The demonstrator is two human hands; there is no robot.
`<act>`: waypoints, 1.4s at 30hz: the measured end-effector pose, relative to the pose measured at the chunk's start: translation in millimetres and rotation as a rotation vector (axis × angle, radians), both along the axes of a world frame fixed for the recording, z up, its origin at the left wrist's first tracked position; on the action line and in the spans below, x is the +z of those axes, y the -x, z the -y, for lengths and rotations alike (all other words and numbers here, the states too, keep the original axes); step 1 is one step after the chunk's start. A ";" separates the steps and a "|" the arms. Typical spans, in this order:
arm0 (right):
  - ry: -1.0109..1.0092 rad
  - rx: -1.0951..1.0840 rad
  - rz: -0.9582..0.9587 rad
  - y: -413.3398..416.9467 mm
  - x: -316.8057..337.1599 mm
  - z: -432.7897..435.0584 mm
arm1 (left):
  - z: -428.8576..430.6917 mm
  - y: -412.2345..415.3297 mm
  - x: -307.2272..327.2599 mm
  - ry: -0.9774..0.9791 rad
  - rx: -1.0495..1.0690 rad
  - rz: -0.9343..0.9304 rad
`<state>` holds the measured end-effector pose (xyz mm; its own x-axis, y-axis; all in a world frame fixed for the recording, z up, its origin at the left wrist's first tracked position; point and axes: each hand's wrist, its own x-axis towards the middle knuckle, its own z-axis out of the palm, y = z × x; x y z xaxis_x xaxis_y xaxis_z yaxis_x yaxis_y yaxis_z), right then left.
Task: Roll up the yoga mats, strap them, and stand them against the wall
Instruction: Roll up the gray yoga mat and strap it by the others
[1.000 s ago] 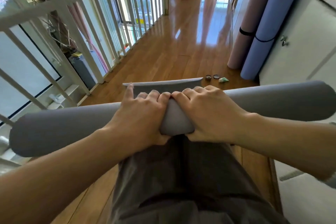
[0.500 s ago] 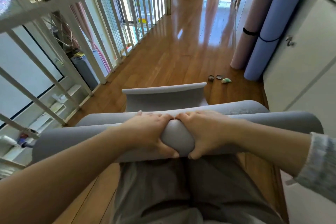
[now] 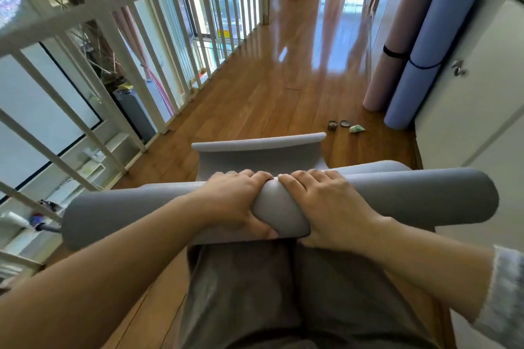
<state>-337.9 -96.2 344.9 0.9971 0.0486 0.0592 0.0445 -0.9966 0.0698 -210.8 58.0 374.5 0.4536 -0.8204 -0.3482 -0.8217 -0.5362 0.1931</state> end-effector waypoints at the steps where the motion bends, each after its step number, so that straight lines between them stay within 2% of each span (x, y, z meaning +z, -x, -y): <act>1: -0.017 -0.003 -0.036 -5.2 4.8 2.2 | 1.3 -0.3 0.8 -0.003 0.012 0.013; 6: -0.164 -0.004 -0.241 -28.6 22.8 19.1 | -6.5 23.6 -13.4 0.001 -0.003 0.406; 9: -0.142 -0.004 -0.307 -33.7 27.2 16.2 | -4.5 16.4 -16.4 0.030 0.011 0.382; 13: 0.106 -0.071 -0.136 -15.0 9.1 -2.6 | 0.3 -0.1 -7.9 0.031 -0.001 0.273; 16: 0.056 -0.091 -0.018 -17.8 -0.9 0.1 | 8.3 -12.2 -2.0 0.018 -0.016 0.186; 19: 0.014 -0.084 -0.017 -29.8 7.6 8.8 | 16.5 -22.4 4.0 -0.016 0.024 0.111; 21: -0.012 -0.081 -0.032 -33.0 10.0 14.2 | 14.2 -13.6 -2.0 0.007 0.021 0.235; 23: -0.023 -0.076 -0.043 -31.7 10.3 15.0 | 5.4 3.7 -19.8 0.054 0.000 0.458; 25: 0.008 -0.051 -0.057 -29.8 10.5 12.5 | -0.6 17.2 -28.9 0.114 0.020 0.542; 34: -0.029 0.038 -0.132 9.2 89.0 -2.1 | -23.0 44.2 40.5 0.086 -0.079 0.546; 39: -0.127 -0.001 -0.312 35.4 45.9 -21.4 | -28.2 72.9 5.1 -0.062 -0.095 0.389; 42: -0.124 -0.019 -0.308 36.8 31.5 -22.5 | -27.2 72.0 -7.3 -0.071 -0.088 0.343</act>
<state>-374.7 -73.7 376.4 0.9697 0.0408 -0.2408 0.0256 -0.9975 -0.0659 -282.8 85.3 367.2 0.4828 -0.8405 -0.2460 -0.8757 -0.4630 -0.1369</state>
